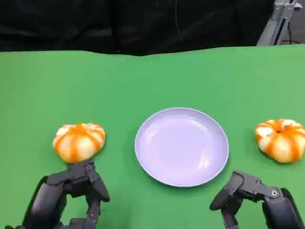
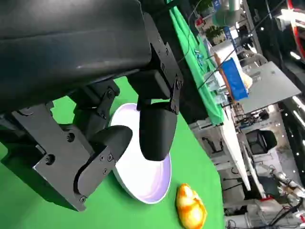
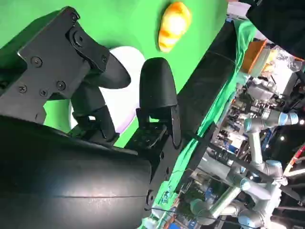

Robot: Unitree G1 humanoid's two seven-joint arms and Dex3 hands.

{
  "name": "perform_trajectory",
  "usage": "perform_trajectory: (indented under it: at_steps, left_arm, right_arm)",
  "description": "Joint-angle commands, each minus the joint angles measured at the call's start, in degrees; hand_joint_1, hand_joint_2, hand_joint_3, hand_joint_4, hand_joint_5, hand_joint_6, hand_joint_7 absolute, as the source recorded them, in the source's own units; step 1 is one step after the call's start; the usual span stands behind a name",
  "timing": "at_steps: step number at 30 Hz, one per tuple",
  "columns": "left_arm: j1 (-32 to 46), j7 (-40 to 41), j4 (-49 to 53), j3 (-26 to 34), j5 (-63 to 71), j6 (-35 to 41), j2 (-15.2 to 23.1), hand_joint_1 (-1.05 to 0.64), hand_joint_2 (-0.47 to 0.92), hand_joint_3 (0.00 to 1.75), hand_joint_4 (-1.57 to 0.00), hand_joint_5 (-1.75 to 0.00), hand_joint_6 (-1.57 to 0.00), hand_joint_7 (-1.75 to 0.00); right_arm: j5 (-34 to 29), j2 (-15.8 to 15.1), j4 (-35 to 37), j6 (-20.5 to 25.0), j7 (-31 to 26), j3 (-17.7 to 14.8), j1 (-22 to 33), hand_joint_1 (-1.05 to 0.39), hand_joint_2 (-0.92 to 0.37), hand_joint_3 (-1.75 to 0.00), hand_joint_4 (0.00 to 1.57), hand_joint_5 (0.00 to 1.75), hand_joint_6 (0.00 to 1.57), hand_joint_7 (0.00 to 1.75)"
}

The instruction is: Grasp the bread from the table and place it into the plate.

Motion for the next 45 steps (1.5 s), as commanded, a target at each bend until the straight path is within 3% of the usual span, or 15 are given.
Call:
perform_trajectory:
  at_steps: [1,20,25,28,31,34,36,40,42,45]
  left_arm:
    - [0.3,0.3,-0.1,0.4,0.5,-0.4,1.0,-0.03,0.24,1.58,-0.88,-1.74,-0.84,-1.58]
    - [-0.2,0.4,0.1,0.5,0.4,0.0,0.8,-0.04,0.23,1.59,-0.88,-1.73,-0.84,-1.56]
    - [-0.2,1.1,-1.0,0.7,0.6,1.9,0.4,-0.04,0.29,1.49,-0.85,-1.59,-0.83,-1.41]
    - [-0.4,1.5,-2.8,0.6,1.9,5.8,0.8,-0.05,0.45,1.18,-0.73,-1.34,-0.76,-1.07]
    - [-1.1,1.6,-4.9,0.6,4.6,10.1,2.0,-0.08,0.51,1.03,-0.66,-1.24,-0.7,-0.92]
    - [-2.4,1.3,-9.4,0.4,10.3,18.3,4.3,-0.22,0.83,0.29,-0.53,-0.86,-0.59,-0.43]
    - [-2.9,0.9,-11.4,0.3,11.9,21.9,5.3,-0.25,0.9,0.11,-0.48,-0.74,-0.56,-0.28]
    - [-5.6,0.1,-13.1,-0.2,17.7,26.7,9.3,-0.34,0.9,0.03,-0.35,-0.62,-0.42,-0.13]
    - [-6.0,0.2,-13.5,-0.5,19.1,27.9,10.0,-0.36,0.9,0.01,-0.34,-0.57,-0.4,-0.09]
    - [-9.1,1.0,-11.7,-2.1,27.2,28.1,14.3,-0.45,0.9,0.0,-0.34,-0.43,-0.35,-0.03]
  right_arm:
    - [0.5,0.0,-0.8,0.4,-0.2,0.1,0.5,-0.01,-0.28,-1.38,0.85,1.62,0.83,1.3]
    - [0.2,-0.1,-0.9,0.8,-0.1,0.0,0.2,-0.02,-0.29,-1.38,0.85,1.62,0.84,1.29]
    - [0.7,0.0,-1.4,1.3,0.1,0.1,0.3,0.0,-0.29,-1.38,0.85,1.62,0.85,1.29]
    - [0.7,-0.1,-1.4,1.3,0.1,0.1,0.4,-0.01,-0.28,-1.38,0.85,1.64,0.85,1.29]
    - [0.6,-0.1,-1.4,1.4,0.1,0.2,0.4,-0.02,-0.28,-1.38,0.85,1.64,0.85,1.3]
    - [0.4,-0.1,-1.3,1.5,0.0,0.2,0.3,-0.03,-0.29,-1.37,0.84,1.62,0.84,1.3]
    - [0.2,-0.2,-0.8,0.8,-0.3,0.1,0.1,-0.03,-0.29,-1.36,0.84,1.62,0.84,1.3]
    - [0.6,0.1,-0.3,1.2,-0.2,0.3,-0.3,-0.03,-0.3,-1.35,0.84,1.6,0.84,1.3]
    - [0.7,0.2,-0.4,1.3,-0.1,0.3,-0.3,-0.03,-0.3,-1.34,0.84,1.6,0.84,1.3]
    - [0.5,0.4,-0.6,1.5,-0.3,0.5,-0.2,-0.03,-0.3,-1.33,0.85,1.61,0.84,1.3]
